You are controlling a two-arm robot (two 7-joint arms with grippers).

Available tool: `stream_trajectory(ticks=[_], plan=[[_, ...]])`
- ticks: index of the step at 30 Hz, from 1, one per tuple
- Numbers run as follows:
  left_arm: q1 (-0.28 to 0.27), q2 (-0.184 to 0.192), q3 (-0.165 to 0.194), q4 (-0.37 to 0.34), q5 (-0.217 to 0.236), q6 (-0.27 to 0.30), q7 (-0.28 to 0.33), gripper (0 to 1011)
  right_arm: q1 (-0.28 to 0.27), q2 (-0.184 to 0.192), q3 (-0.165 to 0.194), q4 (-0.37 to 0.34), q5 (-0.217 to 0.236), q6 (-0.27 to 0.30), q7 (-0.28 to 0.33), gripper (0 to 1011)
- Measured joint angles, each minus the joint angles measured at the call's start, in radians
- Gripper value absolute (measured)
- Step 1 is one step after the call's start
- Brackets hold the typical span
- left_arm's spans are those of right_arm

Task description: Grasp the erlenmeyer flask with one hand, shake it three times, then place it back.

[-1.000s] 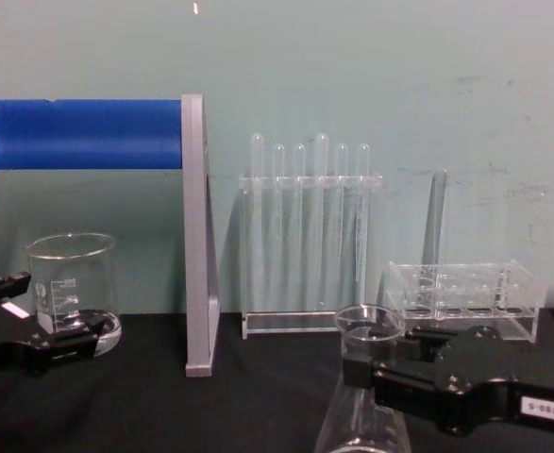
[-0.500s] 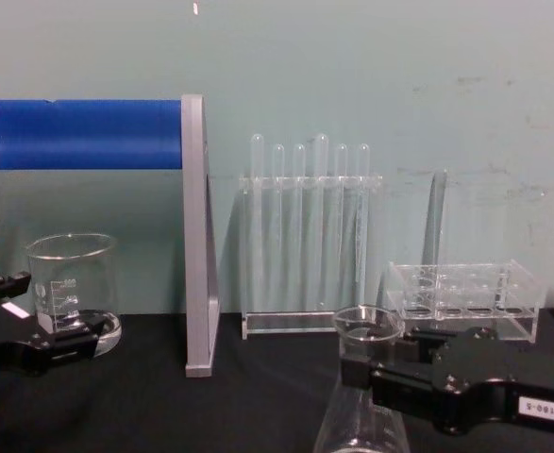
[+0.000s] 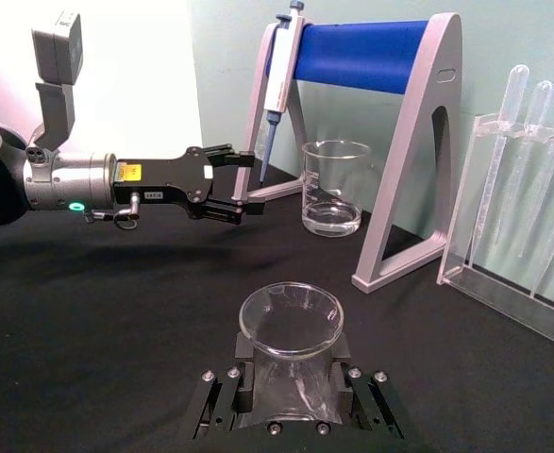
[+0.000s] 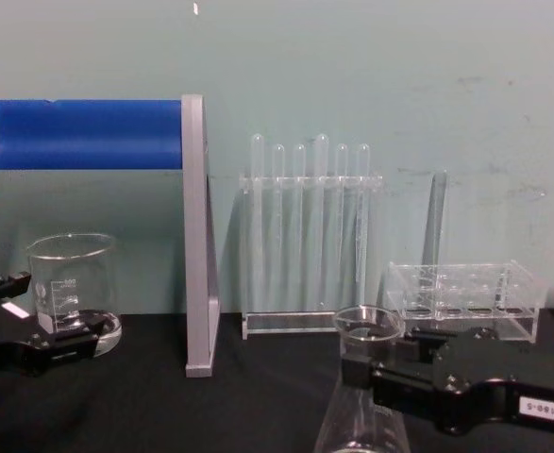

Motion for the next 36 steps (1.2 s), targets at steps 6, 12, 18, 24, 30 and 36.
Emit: stream_trajectory(ticks=[6, 12, 18, 24, 30, 36], plan=[[0.0, 0.0, 0.0, 0.0, 0.0, 0.0, 0.0, 1001, -0.001, 0.0, 0.0, 0.0, 0.0, 0.0, 0.0, 456], [0.0, 0.0, 0.0, 0.0, 0.0, 0.0, 0.0, 1001, -0.001, 0.0, 0.0, 0.0, -0.002, 0.0, 0.0, 520], [0.0, 0.0, 0.0, 0.0, 0.0, 0.0, 0.0, 1001, -0.001, 0.0, 0.0, 0.0, -0.002, 0.0, 0.0, 718], [0.0, 0.0, 0.0, 0.0, 0.0, 0.0, 0.0, 1001, -0.001, 0.0, 0.0, 0.0, -0.002, 0.0, 0.0, 876], [0.0, 0.0, 0.0, 0.0, 0.0, 0.0, 0.0, 1001, -0.001, 0.0, 0.0, 0.0, -0.002, 0.0, 0.0, 1002], [0.0, 0.0, 0.0, 0.0, 0.0, 0.0, 0.0, 1001, -0.001, 0.0, 0.0, 0.0, -0.002, 0.0, 0.0, 1002]])
